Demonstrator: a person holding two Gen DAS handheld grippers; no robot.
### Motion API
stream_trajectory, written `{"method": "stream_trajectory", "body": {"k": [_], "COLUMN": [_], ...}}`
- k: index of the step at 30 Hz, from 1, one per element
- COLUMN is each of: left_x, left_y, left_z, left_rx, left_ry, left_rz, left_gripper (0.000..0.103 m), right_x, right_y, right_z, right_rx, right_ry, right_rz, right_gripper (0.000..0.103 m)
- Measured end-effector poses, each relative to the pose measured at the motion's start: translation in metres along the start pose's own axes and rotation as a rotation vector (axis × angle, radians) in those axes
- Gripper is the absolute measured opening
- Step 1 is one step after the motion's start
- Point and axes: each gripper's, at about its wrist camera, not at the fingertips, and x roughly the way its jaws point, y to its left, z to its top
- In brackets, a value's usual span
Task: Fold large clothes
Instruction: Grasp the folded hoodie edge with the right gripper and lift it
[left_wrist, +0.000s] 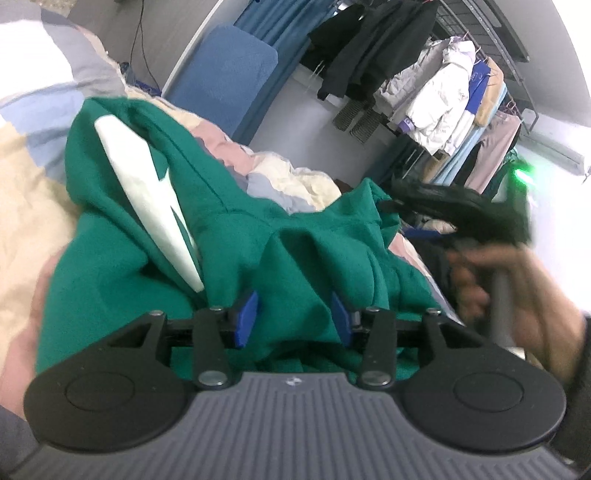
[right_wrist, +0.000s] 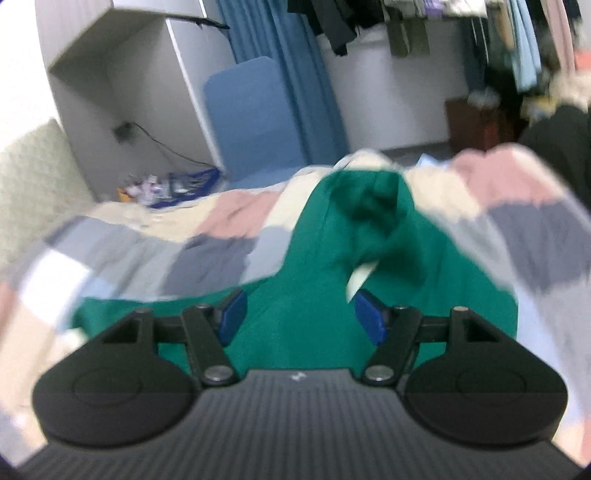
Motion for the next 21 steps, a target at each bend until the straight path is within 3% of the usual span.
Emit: {"method": "stream_trajectory", "body": {"k": [3,5,6,8,11,13,16,21], "left_x": [0.005,0.006,0.006,0.006,0.008,0.008,0.006,0.007], "left_y": [0.0,0.002,0.003,0.008,0.015,0.019,0.018,0.016], "left_z": [-0.004,-0.004,-0.003,-0.002,0.0,0.001,0.001,-0.002], "left_rx": [0.008,0.011,0.008,-0.004,-0.028,-0.048,-0.034,-0.014], "left_ry": [0.008,0.002,-0.003,-0.007,0.0,-0.001,-0.013,-0.008], "left_rz": [0.001,-0.005,-0.013,-0.026,-0.041,-0.054,-0.048,-0.02], "left_gripper": [0.05,0.05,0.05,0.05,0.05,0.05,0.05,0.05], "right_x": [0.039,0.058,0.062,0.056,0.043,0.028,0.01,0.034], "right_y": [0.001,-0.008,-0.012,-0.018,-0.03,-0.043,-0.054,-0.08], "right_z": [0.011,0.01,0.01,0.006,0.001,-0.002,-0.012,-0.049], "right_rx": [-0.016,0.031,0.05,0.033,0.023,0.073,0.091,0.157], "right_ry": [0.02,0.065,0.079,0.051,0.039,0.004,-0.009,0.136], "right_rz": [-0.008,0.006,0.014,0.085,0.119,0.149,0.12,0.033], "right_gripper": [0.065,0.05,0.049,0.039,0.021,0.018,0.017,0.017]}}
